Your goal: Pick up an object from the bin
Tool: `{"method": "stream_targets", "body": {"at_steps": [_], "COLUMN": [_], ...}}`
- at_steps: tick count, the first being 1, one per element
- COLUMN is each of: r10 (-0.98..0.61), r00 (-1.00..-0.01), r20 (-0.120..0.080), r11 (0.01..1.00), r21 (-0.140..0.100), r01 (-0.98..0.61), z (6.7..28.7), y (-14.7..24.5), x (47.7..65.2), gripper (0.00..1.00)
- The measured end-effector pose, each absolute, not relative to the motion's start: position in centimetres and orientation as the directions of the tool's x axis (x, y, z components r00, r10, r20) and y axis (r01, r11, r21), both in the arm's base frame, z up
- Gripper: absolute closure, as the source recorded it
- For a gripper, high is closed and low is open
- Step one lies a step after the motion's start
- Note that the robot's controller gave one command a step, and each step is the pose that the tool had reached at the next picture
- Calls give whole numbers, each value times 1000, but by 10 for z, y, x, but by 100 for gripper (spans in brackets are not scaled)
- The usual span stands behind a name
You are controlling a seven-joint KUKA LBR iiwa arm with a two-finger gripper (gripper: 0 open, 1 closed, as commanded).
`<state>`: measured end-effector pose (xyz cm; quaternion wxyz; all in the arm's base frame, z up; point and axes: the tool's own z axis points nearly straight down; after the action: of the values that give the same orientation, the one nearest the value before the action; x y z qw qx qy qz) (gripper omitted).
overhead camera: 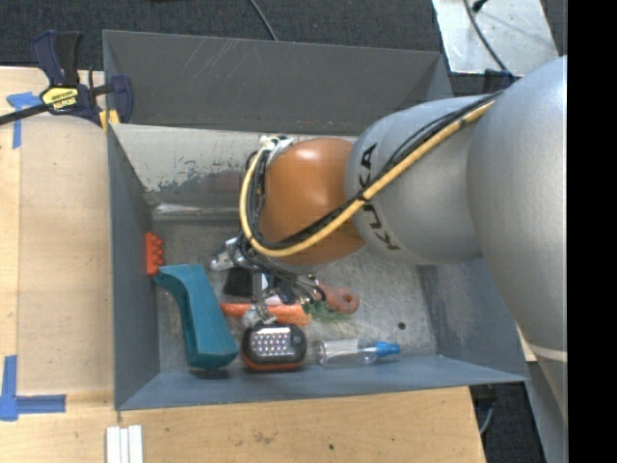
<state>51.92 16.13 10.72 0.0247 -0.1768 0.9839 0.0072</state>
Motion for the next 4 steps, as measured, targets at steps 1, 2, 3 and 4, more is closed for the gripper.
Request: {"method": "stream_targets", "body": {"at_steps": [1, 2, 3, 4], "r10": [-489, -488, -488, -489], "r00": [-872, -873, -873, -873], "r20": [-6, -6, -7, -1], "r11": [872, 873, 873, 873], "r21": [8, 8, 8, 5], "r01": [-489, -488, -488, -489], "z": [83, 83, 85, 99], "y": [129, 129, 129, 127], "x": [592, 592, 591, 589], "gripper": [100, 100, 100, 100]}}
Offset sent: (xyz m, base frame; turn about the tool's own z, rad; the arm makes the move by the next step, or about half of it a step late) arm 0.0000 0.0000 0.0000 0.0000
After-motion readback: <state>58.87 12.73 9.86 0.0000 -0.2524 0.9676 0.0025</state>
